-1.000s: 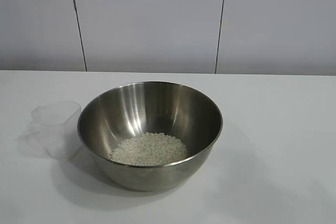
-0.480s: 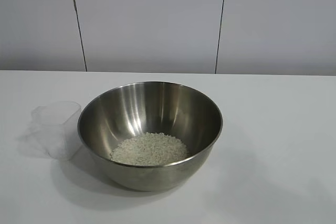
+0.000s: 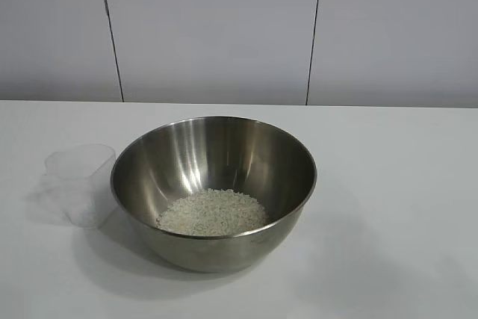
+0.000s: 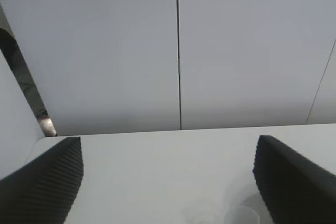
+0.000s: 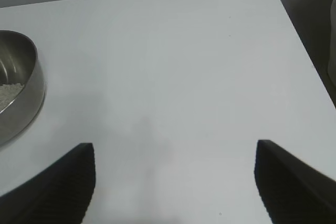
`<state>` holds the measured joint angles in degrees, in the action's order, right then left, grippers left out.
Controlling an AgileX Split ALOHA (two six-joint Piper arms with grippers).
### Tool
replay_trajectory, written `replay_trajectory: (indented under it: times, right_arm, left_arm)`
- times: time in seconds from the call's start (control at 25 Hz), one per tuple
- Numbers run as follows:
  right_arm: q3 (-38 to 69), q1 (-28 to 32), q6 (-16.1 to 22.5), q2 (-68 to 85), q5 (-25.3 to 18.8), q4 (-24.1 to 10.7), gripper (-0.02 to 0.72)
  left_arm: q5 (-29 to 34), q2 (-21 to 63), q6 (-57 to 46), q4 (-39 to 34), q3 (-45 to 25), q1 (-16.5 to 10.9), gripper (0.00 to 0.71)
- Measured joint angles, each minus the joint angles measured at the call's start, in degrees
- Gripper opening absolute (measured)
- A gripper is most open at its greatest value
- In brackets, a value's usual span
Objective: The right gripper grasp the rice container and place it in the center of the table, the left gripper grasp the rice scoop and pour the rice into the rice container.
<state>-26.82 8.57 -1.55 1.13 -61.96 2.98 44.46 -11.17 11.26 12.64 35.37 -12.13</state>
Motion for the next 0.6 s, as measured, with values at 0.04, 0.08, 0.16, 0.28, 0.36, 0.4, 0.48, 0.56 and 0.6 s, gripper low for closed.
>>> replay_trajectory:
  times: [0.04, 0.08, 0.16, 0.28, 0.36, 0.4, 0.48, 0.56, 0.6]
  right_arm:
    - [0.00, 0.00, 0.00, 0.00, 0.00, 0.00, 0.568]
    - [0.00, 0.00, 0.00, 0.00, 0.00, 0.00, 0.568]
    - [0.00, 0.00, 0.00, 0.00, 0.00, 0.00, 0.568]
    - [0.00, 0.00, 0.00, 0.00, 0.00, 0.00, 0.568]
    - [0.00, 0.00, 0.00, 0.00, 0.00, 0.00, 0.568]
    - [0.00, 0.00, 0.00, 0.00, 0.00, 0.00, 0.568]
    - [0.00, 0.00, 0.00, 0.00, 0.00, 0.00, 0.568]
    - [0.00, 0.00, 0.00, 0.00, 0.00, 0.00, 0.568]
    - [0.00, 0.00, 0.00, 0.00, 0.00, 0.05, 0.568]
  left_arm:
    - [1.03, 1.80, -1.96, -1.55, -1.45, 0.00, 0.636]
    - [2.32, 4.00, -4.09, -3.37, -2.77, 0.00, 0.636]
    - [7.03, 6.46, -7.45, -6.24, -4.08, 0.00, 0.636]
    - [14.95, 9.40, -10.86, -7.75, -4.44, 0.00, 0.636]
    - [19.35, 10.83, -12.29, -7.97, -4.76, 0.00, 0.636]
    - [21.10, 11.30, -12.69, -8.03, -5.10, 0.00, 0.636]
    - [23.44, 11.92, -12.90, -8.44, -5.74, 0.00, 0.636]
    - [23.69, 12.11, -12.95, -8.63, -5.81, 0.00, 0.636]
    - [23.69, 12.11, -12.95, -8.68, -5.81, 0.00, 0.636]
